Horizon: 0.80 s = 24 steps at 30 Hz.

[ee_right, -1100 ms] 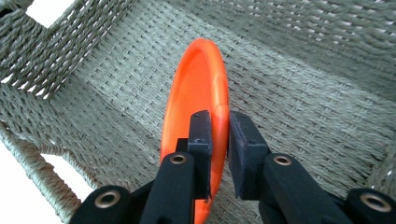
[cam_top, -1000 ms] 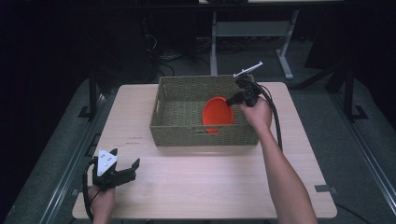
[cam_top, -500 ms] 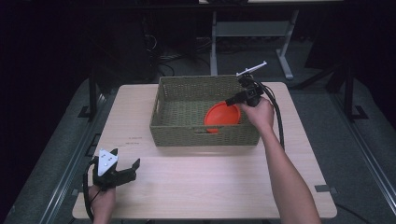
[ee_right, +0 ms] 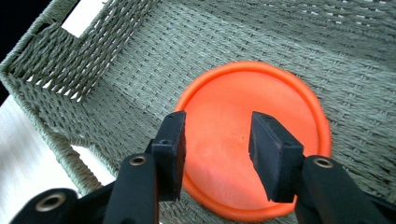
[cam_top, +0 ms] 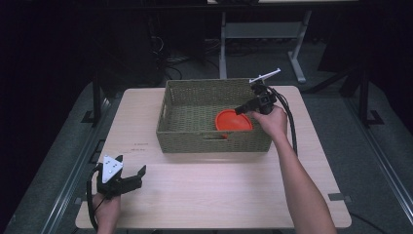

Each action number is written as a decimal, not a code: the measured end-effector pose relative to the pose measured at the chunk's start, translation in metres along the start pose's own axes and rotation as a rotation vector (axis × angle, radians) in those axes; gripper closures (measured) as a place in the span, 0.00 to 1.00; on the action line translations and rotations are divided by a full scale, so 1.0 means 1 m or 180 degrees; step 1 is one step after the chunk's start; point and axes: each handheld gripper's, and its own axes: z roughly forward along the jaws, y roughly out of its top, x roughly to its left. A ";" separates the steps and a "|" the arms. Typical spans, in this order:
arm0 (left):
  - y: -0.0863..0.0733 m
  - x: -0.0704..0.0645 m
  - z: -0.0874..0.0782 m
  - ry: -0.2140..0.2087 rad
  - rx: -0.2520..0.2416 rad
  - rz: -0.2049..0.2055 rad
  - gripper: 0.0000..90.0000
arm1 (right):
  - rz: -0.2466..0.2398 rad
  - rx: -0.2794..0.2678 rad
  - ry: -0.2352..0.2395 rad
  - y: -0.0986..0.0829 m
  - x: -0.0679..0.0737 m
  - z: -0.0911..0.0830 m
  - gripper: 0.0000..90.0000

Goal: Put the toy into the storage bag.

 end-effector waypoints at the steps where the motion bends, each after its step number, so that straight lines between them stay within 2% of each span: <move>1: 0.000 0.000 0.000 -0.0006 -0.0004 0.0007 0.14 | 0.0016 0.0002 0.0014 -0.001 -0.001 0.000 0.59; 5: 0.000 -0.002 0.000 -0.0012 0.0000 0.0023 0.14 | 0.0022 0.0055 0.0053 -0.003 -0.001 -0.001 0.57; 11: 0.000 0.000 0.000 -0.0003 0.0005 0.0012 0.14 | -0.0009 -0.0026 0.0145 -0.002 0.005 -0.013 0.53; 14: 0.000 -0.002 0.000 -0.0002 -0.0001 0.0024 0.14 | 0.0023 0.0024 0.0243 -0.003 0.004 -0.016 0.49; 16: 0.000 -0.002 0.001 -0.0020 -0.0004 0.0038 0.14 | 0.0026 0.0066 0.0239 -0.004 0.004 -0.018 0.49; 22: 0.000 -0.001 0.000 -0.0006 0.0006 0.0023 0.14 | -0.0018 0.0034 0.0289 -0.007 0.007 -0.027 0.45; 24: 0.000 -0.001 0.000 -0.0010 0.0008 0.0029 0.14 | -0.0043 0.0018 0.0255 -0.008 0.009 -0.031 0.43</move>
